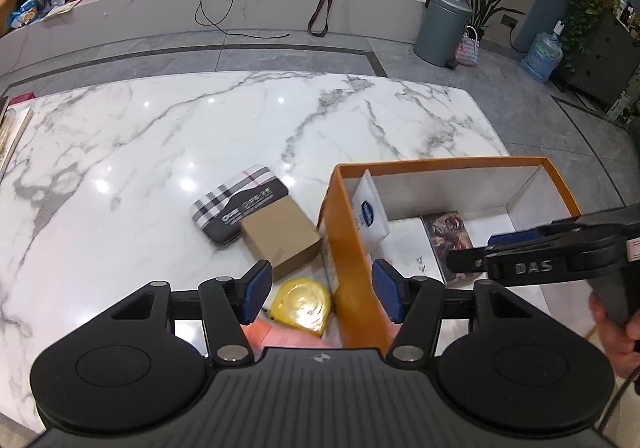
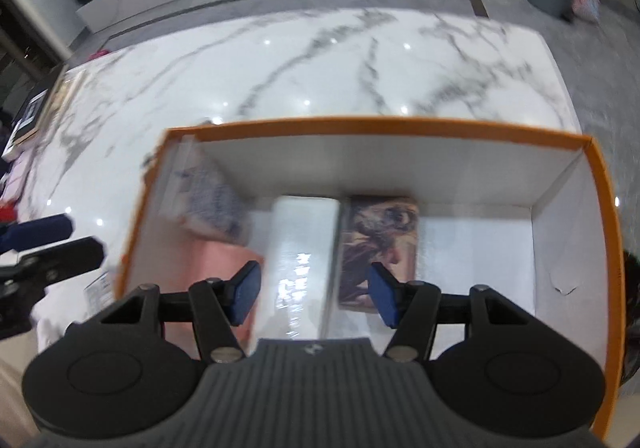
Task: Organize rigid objects
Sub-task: 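Lower the white box and card into the orange box and open both grippers, then move both grippers back over the table toward the spray can and clear cube box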
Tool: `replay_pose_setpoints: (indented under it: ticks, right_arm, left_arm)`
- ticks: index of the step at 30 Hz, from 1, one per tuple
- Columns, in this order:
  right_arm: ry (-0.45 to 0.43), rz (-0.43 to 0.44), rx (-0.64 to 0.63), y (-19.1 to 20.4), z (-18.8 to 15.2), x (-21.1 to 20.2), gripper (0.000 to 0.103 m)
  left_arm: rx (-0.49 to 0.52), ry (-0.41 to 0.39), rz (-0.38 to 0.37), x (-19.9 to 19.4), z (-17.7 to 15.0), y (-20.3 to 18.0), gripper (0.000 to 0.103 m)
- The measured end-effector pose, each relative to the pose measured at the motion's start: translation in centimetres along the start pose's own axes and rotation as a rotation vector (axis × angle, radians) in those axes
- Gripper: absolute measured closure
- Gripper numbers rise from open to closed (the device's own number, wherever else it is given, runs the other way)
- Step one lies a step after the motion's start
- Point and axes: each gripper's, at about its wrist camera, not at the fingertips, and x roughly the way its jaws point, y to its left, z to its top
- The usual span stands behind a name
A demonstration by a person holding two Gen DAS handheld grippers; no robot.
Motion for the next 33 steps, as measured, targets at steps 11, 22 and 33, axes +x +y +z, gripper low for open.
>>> replay_pose_setpoints:
  ticks: [11, 22, 33]
  right_arm:
    - [-0.117, 0.071, -0.254, 9.1, -1.4, -5.0, 0.044]
    - [-0.071, 0.048, -0.508, 16.4, -4.3, -1.7, 0.044]
    - [-0.018, 0.023, -0.737, 19.6, -5.4, 1.0, 0.041]
  left_arm:
    - [0.087, -0.030, -0.036, -4.3, -2.6, 3.3, 0.035]
    - [0.172, 0.028, -0.049, -4.9, -6.6, 6.9, 0.038]
    - [0.177, 0.081, -0.115, -4.1, -8.6, 9.3, 0.037]
